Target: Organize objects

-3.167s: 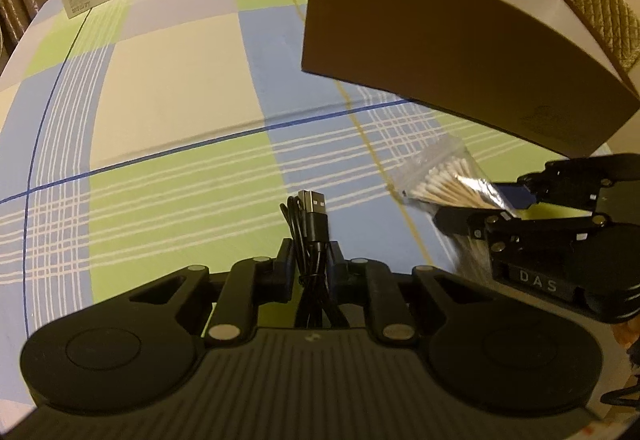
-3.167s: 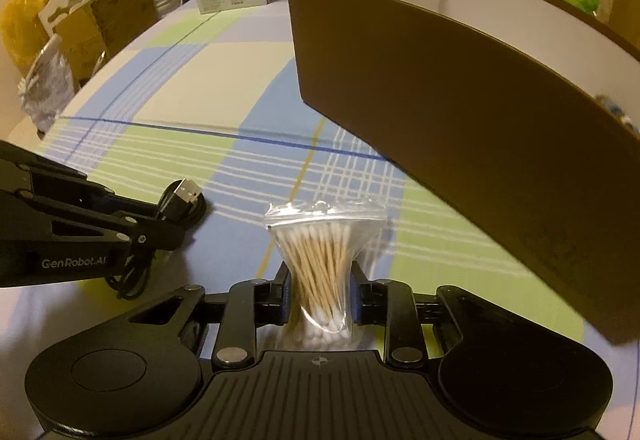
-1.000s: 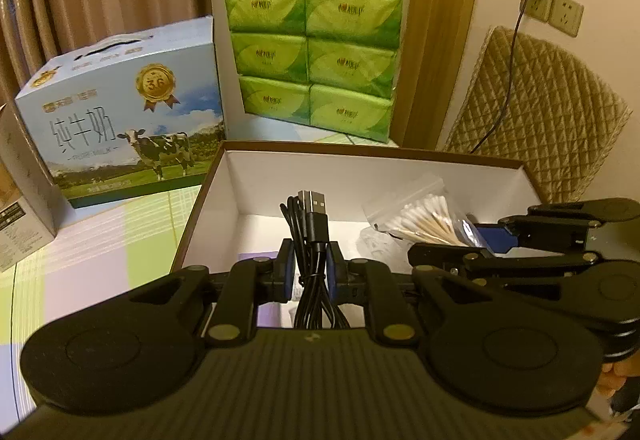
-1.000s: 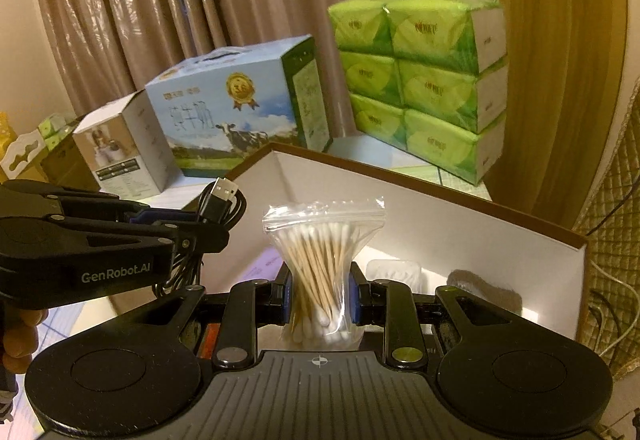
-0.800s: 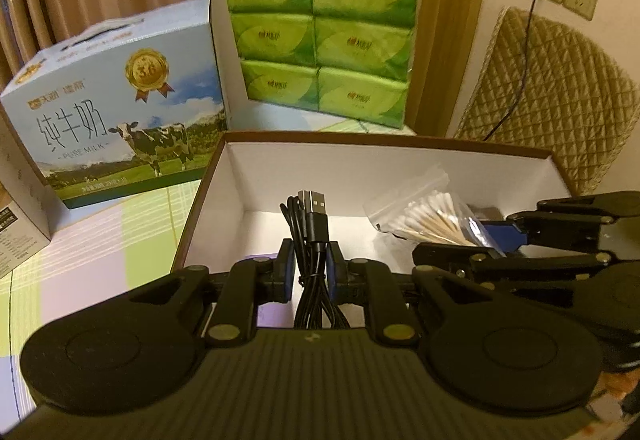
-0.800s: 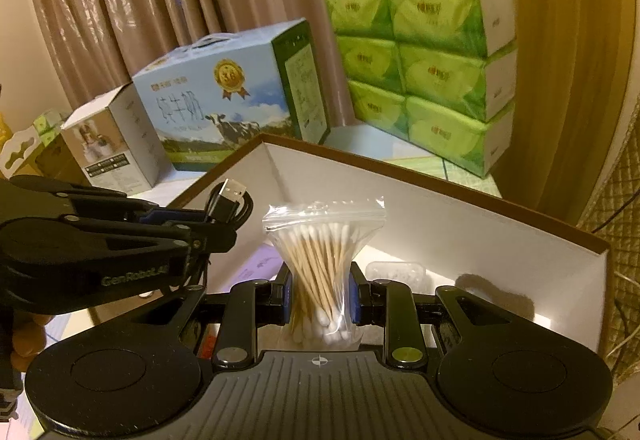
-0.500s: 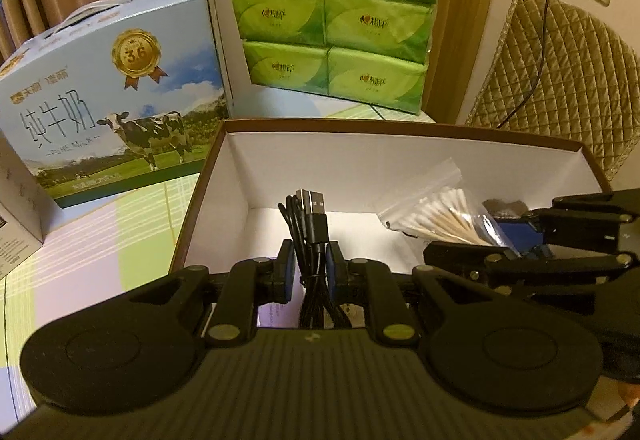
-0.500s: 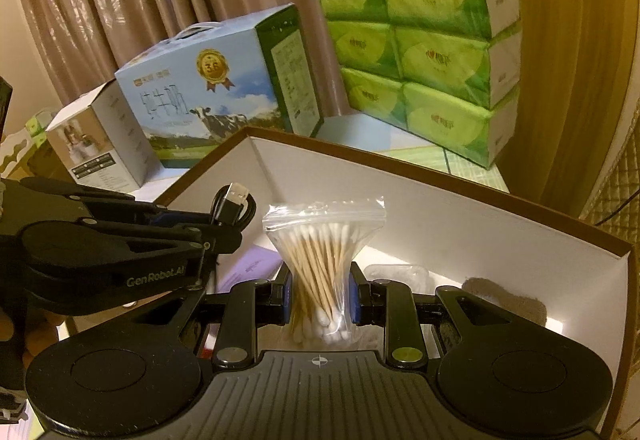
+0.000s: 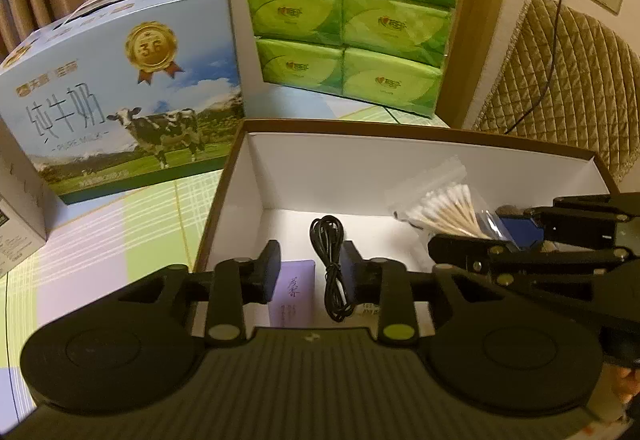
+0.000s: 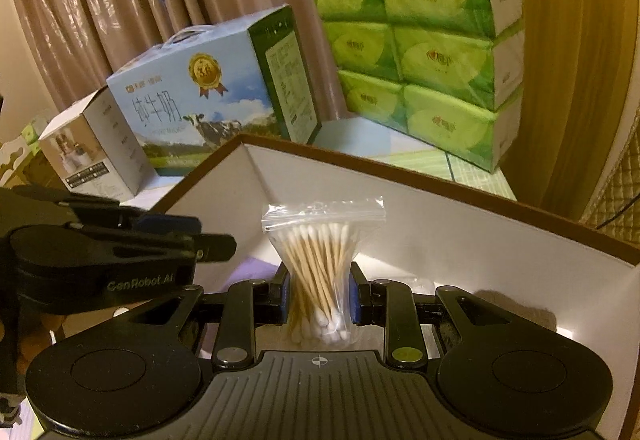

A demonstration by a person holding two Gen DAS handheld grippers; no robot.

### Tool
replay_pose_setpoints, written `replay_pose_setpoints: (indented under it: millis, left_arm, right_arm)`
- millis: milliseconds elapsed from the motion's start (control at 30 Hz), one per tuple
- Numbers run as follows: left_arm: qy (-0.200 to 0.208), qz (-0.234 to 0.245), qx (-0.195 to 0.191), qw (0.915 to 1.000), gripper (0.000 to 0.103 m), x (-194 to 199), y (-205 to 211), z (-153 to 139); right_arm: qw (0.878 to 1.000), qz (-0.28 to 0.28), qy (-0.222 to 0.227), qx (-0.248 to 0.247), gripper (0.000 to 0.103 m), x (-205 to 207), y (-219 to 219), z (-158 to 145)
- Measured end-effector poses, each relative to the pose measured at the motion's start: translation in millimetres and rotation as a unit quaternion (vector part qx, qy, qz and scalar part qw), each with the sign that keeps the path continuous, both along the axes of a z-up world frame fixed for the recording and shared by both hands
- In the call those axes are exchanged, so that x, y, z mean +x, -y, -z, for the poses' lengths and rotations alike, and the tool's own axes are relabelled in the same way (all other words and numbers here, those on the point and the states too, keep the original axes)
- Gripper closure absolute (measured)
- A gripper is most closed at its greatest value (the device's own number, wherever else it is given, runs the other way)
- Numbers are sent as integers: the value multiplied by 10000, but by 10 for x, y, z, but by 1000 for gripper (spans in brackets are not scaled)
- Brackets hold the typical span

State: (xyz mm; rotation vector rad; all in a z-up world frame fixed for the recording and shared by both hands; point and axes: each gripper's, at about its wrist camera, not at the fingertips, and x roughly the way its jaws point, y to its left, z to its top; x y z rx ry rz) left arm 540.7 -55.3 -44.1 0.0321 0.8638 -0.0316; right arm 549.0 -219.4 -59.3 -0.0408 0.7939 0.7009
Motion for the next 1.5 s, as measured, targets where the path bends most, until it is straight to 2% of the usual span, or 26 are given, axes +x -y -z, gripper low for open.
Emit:
replay_pose_setpoints:
  millis: [67, 100, 267, 333, 400, 433, 500, 600, 633, 700, 833, 1000, 1133, 1500]
  left_arm:
    - [10, -12, -13, 10000, 72, -19, -22, -15]
    - [10, -16, -23, 10000, 68, -31, -32, -25]
    - [61, -7, -54, 10000, 58, -108, -77, -83]
    - [75, -10, -75, 9999, 52, -150, -87, -104]
    - [81, -21, -58, 9999, 39, -202, -96, -128]
    - [98, -33, -42, 9999, 39, -230, -99, -140]
    - [128, -23, -89, 9999, 34, -293, -108, -178]
    - [158, -47, -171, 9997, 29, -384, -113, -239]
    - [172, -46, -182, 9997, 28, -416, -106, -259]
    - [198, -61, -201, 9996, 19, -497, -87, -304]
    - [256, -61, -269, 9993, 15, -688, -29, -383]
    - [330, -113, -402, 9986, 5, -973, 59, -466]
    - [381, -139, -430, 9982, 1, -1193, 148, -529]
    - [469, -429, -440, 9970, 1, -1765, 305, -662]
  right_arm:
    - [10000, 40, 43, 36, 61, 3, -8, -9]
    - [9999, 34, 83, 85, 48, 1, -5, -17]
    - [9998, 48, 156, 118, 39, -27, 17, -52]
    - [9998, 40, 142, 107, 31, -53, 42, -63]
    - [9998, 40, 168, 53, 24, -100, 78, -80]
    - [9998, 48, 182, 43, 17, -123, 101, -88]
    - [9998, 104, 186, 15, 10, -174, 158, -107]
    - [9997, 166, 166, 39, 3, -260, 262, -145]
    - [9996, 206, 170, 20, 2, -291, 293, -158]
    - [9992, 337, 221, -80, 2, -365, 368, -184]
    - [9982, 509, 249, -211, 2, -520, 538, -219]
    - [9965, 723, 269, -318, 2, -755, 759, -284]
    - [9959, 745, 314, -395, 2, -957, 888, -353]
    - [9976, 556, 238, -344, 2, -1470, 1049, -483]
